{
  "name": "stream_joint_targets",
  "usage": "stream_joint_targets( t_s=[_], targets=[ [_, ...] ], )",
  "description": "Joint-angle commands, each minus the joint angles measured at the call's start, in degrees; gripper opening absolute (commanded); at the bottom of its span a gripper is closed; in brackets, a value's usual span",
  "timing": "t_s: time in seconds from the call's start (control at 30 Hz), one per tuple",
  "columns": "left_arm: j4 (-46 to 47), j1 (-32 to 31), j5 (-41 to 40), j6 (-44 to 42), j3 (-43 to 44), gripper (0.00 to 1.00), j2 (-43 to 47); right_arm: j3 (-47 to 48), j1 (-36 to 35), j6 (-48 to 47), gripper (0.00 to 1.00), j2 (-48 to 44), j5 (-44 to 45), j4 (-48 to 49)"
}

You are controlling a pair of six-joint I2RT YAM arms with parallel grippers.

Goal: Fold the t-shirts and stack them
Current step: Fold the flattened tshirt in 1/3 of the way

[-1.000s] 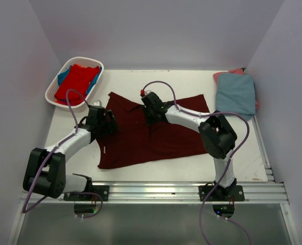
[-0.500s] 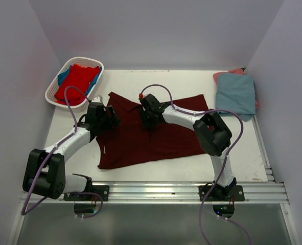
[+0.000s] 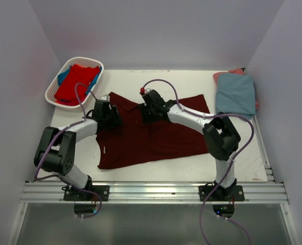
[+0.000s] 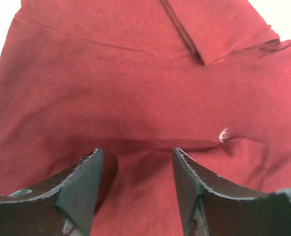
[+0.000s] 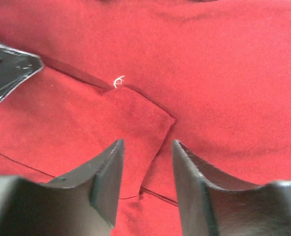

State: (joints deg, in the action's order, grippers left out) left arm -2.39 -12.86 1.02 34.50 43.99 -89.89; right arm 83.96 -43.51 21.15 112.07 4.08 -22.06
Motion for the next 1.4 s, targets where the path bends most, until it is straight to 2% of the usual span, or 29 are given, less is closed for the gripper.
stream_joint_targets(
  t_s=[0.0,0.1,0.13,0.17,0.23,0.47,0.73,0.83,0.93,0.97,1.07,1.37],
  targets=[
    [5.2,0.3,2.4,-2.1,2.9,0.58,-2.5,-1.4,-0.2,-0.1,0.4,-2.5,1.0,1.4],
    [5.3,0.3,2.3,-2.3,2.5,0.56,-2.7,-2.0,-0.1,0.0,0.26,-2.4,-0.2,2.3],
    [5.3,0.3,2.5,-2.3,2.2,0.56,-2.5,-2.2,-0.1,0.1,0.12,-2.0,-0.8,2.6],
    [5.2,0.3,2.4,-2.3,2.0,0.55,-2.1,-2.2,-0.1,0.2,0.07,-1.8,-1.6,2.5],
    [5.2,0.3,2.8,-2.3,1.5,0.53,-1.5,-2.2,-0.1,0.8,0.0,-0.8,-2.2,2.6],
    [4.3,0.3,4.5,-2.2,-0.1,0.47,0.6,-2.8,-0.1,2.4,0.0,2.2,-3.1,3.5],
    [2.6,0.4,4.0,-1.2,-1.6,0.45,1.3,-3.6,-0.1,3.8,0.0,5.3,-2.8,4.0],
    [3.0,0.3,4.9,-1.2,-1.6,0.4,1.4,-3.6,-0.1,4.0,0.0,5.8,-2.1,3.3],
    [4.1,0.4,6.3,-1.2,-1.8,0.26,2.1,-3.5,-0.1,4.1,0.0,6.2,-1.4,2.7],
    [5.0,0.4,6.5,-1.2,-2.0,0.16,2.5,-3.6,0.0,4.1,0.0,6.2,-1.3,2.7],
    [6.6,0.4,7.2,-1.0,-2.9,0.01,4.9,-3.6,-0.1,4.1,0.0,6.6,-1.3,2.6],
    [8.5,0.4,7.1,-1.3,-5.4,0.0,12.1,-3.9,-0.1,4.0,0.0,7.0,-1.6,2.7]
  ],
)
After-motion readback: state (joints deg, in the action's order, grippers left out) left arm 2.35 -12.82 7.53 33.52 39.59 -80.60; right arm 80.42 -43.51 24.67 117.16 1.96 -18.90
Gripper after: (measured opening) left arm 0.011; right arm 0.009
